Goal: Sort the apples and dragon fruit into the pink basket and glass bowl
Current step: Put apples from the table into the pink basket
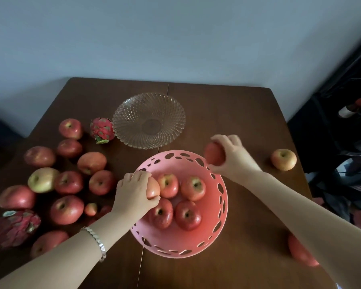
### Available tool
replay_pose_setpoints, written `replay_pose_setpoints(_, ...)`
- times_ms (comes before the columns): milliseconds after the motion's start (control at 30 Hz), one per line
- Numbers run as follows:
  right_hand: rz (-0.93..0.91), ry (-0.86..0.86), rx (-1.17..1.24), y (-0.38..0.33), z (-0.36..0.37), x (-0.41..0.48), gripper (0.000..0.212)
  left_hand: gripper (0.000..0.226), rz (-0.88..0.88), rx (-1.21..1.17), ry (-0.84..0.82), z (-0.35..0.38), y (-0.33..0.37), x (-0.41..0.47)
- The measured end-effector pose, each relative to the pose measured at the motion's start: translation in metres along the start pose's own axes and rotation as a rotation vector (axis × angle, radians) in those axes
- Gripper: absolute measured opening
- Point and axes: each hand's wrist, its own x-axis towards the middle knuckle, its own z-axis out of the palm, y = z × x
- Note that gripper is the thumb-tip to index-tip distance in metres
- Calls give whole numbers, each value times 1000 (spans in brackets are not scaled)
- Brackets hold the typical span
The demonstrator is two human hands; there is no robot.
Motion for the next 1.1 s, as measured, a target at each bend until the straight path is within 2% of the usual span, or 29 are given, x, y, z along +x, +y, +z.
replay_pose_setpoints(100,-142,-153,24,-47,32,10,78,71,12,-4,15,-2,0,0)
replay_pose_setpoints(233,-251,-274,-140,-71,81,20,75,81,29,16,-5,-4,-7,-2)
replay_pose_setpoints(333,-209,-235,-142,-72,97,23,71,83,52,-5,-32,-6,-8,-2)
replay_pose_setpoints(433,-189,-206,-119,-72,105,25,71,81,-11,-3,-79,-7,-4,0)
replay_pose_setpoints(567,-167,-185,17,-70,111,22,55,65,-147,-340,51,-15,4,9)
replay_pose_setpoints(633,-109,-165,123,-68,110,17,50,61,-126,-402,85,-22,9,18)
replay_pose_setpoints(733,-110,-150,196,-63,107,14,52,55,-107,-398,-38,-33,17,33)
replay_pose_setpoints(867,-38,-212,271,-50,97,11,62,55,-124,-260,-262,-39,30,51)
replay_pose_setpoints(933,-31,-264,186,-41,83,10,58,55,-128,-167,-309,-41,39,57)
replay_pose_setpoints(1000,5,-202,29,-27,63,11,47,55,-151,-82,-326,-43,49,59)
replay_pose_setpoints(1100,119,97,-106,16,24,14,36,55,-187,12,-320,-40,64,59)
